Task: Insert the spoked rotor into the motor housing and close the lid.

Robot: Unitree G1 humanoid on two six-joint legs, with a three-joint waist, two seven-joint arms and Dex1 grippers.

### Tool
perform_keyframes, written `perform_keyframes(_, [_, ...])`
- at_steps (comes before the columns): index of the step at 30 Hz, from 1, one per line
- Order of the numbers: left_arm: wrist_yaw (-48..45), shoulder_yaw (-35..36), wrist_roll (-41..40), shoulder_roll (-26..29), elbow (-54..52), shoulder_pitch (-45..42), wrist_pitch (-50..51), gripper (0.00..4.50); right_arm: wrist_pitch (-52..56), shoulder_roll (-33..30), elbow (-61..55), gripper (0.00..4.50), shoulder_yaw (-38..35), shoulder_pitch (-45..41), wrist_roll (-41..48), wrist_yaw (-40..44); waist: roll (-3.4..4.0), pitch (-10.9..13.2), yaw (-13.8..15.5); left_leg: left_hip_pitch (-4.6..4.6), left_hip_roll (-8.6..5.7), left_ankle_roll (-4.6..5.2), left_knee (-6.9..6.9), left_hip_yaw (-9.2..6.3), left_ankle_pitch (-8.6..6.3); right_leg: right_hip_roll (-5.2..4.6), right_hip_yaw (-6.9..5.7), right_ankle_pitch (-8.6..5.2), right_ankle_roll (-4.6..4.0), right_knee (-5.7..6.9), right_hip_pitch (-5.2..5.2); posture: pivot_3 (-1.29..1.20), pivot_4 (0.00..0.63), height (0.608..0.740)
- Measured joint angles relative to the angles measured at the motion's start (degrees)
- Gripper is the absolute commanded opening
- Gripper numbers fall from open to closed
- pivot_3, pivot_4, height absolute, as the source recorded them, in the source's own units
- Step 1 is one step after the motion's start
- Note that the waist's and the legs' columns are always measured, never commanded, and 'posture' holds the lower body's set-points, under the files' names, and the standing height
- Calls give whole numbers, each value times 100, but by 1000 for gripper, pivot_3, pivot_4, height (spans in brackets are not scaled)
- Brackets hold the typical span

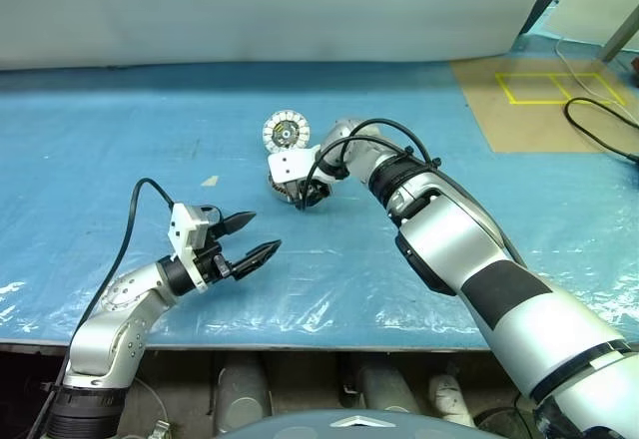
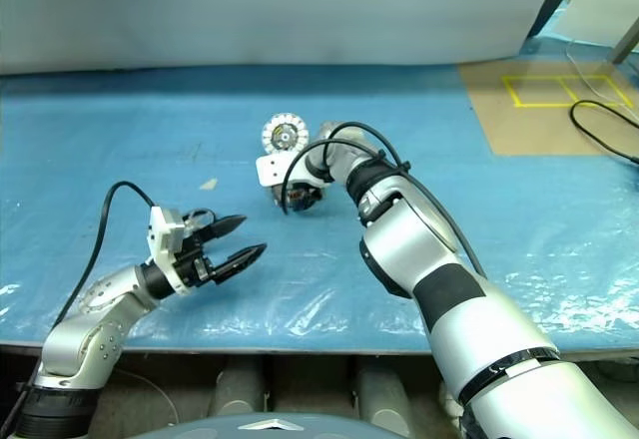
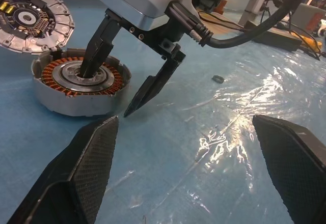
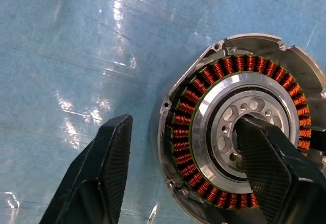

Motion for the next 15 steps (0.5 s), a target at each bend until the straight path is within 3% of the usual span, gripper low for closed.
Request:
perform_keyframes(10, [163, -40, -229, -8, -144, -233, 221, 4446, 61, -198, -391, 3318, -176, 143, 237, 982, 0, 0, 2, -3, -1, 1, 0, 0, 0, 0, 0, -4, -7, 1, -1, 0, 150, 740])
perform_keyframes(15, [170, -32, -298, 67, -148, -376, 325, 4446, 368, -616, -1628, 3318, -239, 810, 494, 1542, -1, -1, 14, -3, -1, 2, 3, 0, 2, 0, -1, -5, -8, 2, 1, 0, 150, 740])
